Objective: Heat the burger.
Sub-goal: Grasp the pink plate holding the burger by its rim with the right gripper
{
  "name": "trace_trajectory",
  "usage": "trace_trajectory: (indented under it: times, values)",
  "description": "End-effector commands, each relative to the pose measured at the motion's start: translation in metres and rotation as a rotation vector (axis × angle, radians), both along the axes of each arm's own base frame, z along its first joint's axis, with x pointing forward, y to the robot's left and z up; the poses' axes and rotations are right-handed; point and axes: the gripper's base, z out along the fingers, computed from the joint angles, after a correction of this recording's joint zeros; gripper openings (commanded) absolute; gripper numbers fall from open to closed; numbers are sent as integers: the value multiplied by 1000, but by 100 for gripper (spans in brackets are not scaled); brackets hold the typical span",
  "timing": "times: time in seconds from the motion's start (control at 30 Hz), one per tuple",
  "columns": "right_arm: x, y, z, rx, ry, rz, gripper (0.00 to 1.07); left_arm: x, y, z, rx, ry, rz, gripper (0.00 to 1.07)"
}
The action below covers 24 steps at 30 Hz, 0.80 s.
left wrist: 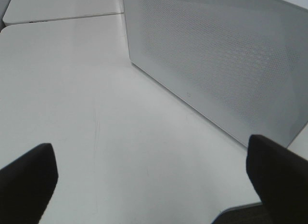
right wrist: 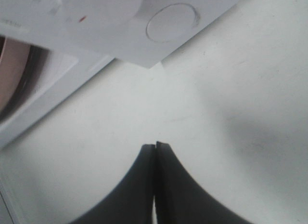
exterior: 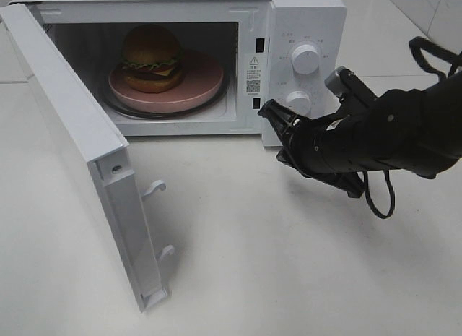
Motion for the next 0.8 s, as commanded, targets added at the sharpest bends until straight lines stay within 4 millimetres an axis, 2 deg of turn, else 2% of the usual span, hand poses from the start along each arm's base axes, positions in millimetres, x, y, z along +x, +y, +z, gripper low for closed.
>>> trace_trajectory:
  times: [0.03,0.17,0.4,0.53,0.6,0.77,0.8]
  values:
    - [-7,0,7,-76,8,140,3,-2,0,0,-8,-28,2,100]
    - [-19,2,17,-162,26,346,4,-2,0,0,-8,-28,2,100]
    - [-33,1,29,-235,51,531,4,-2,0,0,-8,-28,2,100]
    - [-36,1,34,-276,68,607,4,-2,0,0,-8,-28,2,100]
    - [-35,3,43,-360,103,732,5,-2,0,0,-8,-28,2,100]
    - [-31,2,54,-485,113,872,6,-2,0,0,-8,-28,2,100]
    - [-30,1,59,-554,115,957,6,-2,0,0,-8,-28,2,100]
